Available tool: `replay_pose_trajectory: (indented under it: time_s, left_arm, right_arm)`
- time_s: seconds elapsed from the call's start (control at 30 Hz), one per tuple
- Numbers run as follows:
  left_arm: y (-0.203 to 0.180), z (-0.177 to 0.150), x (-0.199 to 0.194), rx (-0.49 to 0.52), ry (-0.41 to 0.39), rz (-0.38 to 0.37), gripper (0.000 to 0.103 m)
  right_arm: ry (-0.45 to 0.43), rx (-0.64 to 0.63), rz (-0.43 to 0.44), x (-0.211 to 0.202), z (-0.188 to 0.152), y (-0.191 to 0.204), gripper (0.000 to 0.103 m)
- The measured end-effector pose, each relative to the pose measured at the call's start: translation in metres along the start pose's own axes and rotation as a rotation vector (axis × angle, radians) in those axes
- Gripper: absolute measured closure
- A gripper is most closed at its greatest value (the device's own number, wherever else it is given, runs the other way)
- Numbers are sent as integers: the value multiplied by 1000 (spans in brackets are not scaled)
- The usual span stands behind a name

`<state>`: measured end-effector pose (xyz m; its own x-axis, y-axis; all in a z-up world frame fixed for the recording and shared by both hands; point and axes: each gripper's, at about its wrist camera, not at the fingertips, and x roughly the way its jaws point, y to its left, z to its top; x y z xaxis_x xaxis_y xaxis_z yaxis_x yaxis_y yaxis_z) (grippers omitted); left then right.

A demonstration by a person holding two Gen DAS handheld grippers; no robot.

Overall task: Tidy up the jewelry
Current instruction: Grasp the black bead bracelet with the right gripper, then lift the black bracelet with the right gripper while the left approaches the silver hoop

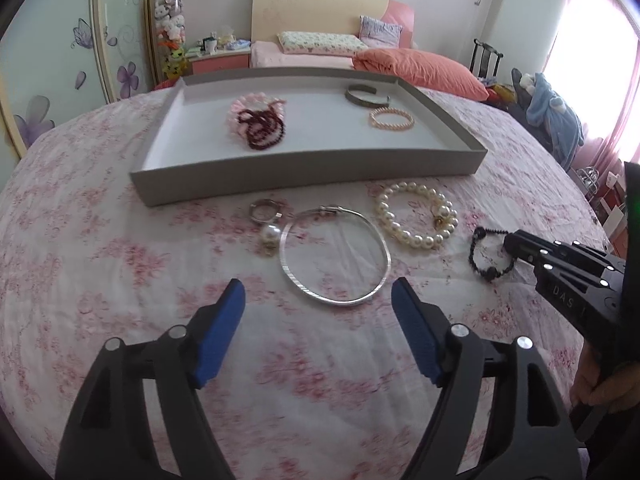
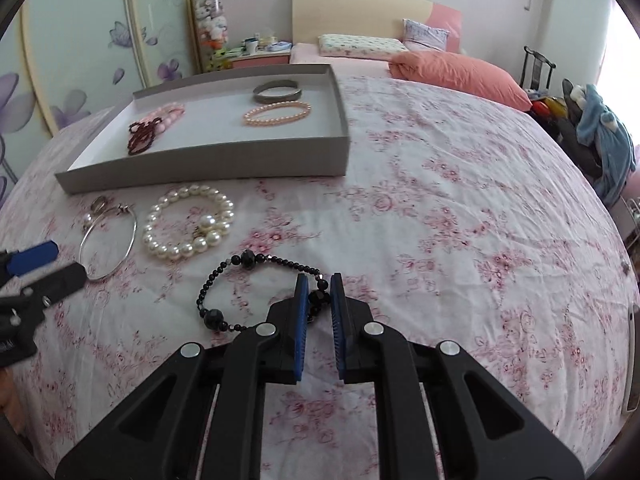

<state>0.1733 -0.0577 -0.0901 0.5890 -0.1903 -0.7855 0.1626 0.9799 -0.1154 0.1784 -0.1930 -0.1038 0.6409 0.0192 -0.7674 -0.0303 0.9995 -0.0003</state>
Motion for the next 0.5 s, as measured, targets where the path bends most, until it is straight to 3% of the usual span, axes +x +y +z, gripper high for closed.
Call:
replay_pose_trajectory:
  time_s: [0.13,0.5]
  left_arm:
    - [-11,3,14,7,31,31,27]
    - [-24,21,35,-6,23,147,26]
  right_arm:
    - [1,14,13,2,1,-4,91]
    - [2,31,39,1,1,-6,91]
